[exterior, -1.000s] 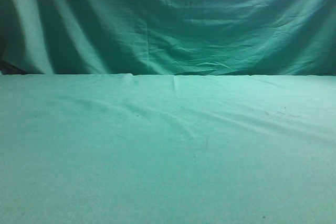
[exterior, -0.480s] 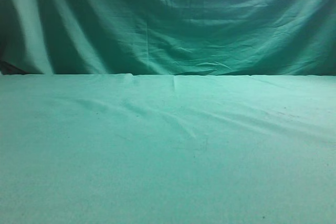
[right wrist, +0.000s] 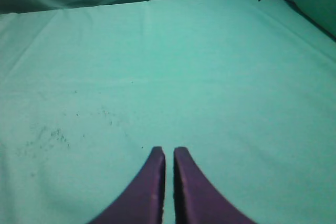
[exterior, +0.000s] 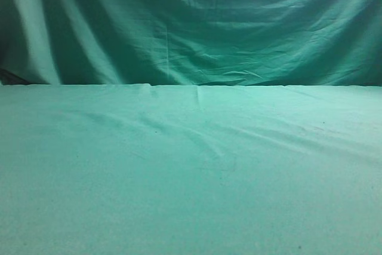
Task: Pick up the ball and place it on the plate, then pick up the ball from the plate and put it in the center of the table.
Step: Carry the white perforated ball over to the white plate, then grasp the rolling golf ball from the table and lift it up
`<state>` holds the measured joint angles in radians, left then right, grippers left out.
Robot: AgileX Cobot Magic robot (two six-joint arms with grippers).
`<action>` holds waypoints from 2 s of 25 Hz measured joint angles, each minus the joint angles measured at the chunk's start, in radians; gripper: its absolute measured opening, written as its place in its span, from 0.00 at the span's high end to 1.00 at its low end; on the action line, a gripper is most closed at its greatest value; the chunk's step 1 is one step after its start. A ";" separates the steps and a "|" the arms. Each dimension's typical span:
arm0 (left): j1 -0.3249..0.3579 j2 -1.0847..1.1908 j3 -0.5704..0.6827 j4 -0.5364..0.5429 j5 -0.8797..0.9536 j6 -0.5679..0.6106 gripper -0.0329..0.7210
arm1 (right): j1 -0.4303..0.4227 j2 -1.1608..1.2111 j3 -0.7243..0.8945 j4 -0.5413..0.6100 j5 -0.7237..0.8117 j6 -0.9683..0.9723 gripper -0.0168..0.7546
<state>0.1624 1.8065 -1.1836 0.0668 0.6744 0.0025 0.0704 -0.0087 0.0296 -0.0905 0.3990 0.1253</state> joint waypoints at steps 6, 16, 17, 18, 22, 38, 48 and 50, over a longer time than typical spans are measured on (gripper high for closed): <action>0.000 0.000 -0.009 -0.064 -0.008 0.000 0.30 | 0.000 0.000 0.000 0.000 0.000 0.000 0.92; -0.036 -0.081 -0.264 -0.412 0.136 0.190 0.55 | 0.000 0.000 0.000 0.000 0.000 0.000 0.92; -0.043 -0.102 -0.272 -0.430 0.136 0.218 0.65 | 0.000 0.000 0.000 0.000 0.000 0.000 0.92; -0.054 -0.129 -0.273 -0.440 0.136 0.245 0.78 | 0.000 0.000 0.000 0.000 0.000 0.000 0.92; -0.107 -0.224 -0.273 -0.447 0.143 0.315 0.96 | 0.000 0.000 0.000 0.000 0.000 0.000 0.92; -0.317 -0.822 0.216 -0.454 -0.105 0.400 0.96 | 0.000 0.000 0.000 -0.005 0.000 -0.002 0.92; -0.317 -1.295 0.553 -0.454 -0.112 0.437 0.96 | 0.000 0.000 0.000 0.026 -0.305 0.049 0.92; -0.317 -1.384 0.598 -0.454 -0.112 0.445 0.96 | 0.000 0.000 0.000 0.035 -0.395 0.058 0.92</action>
<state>-0.1547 0.4228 -0.5856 -0.3870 0.5620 0.4474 0.0704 -0.0087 0.0296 -0.0557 0.0041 0.1832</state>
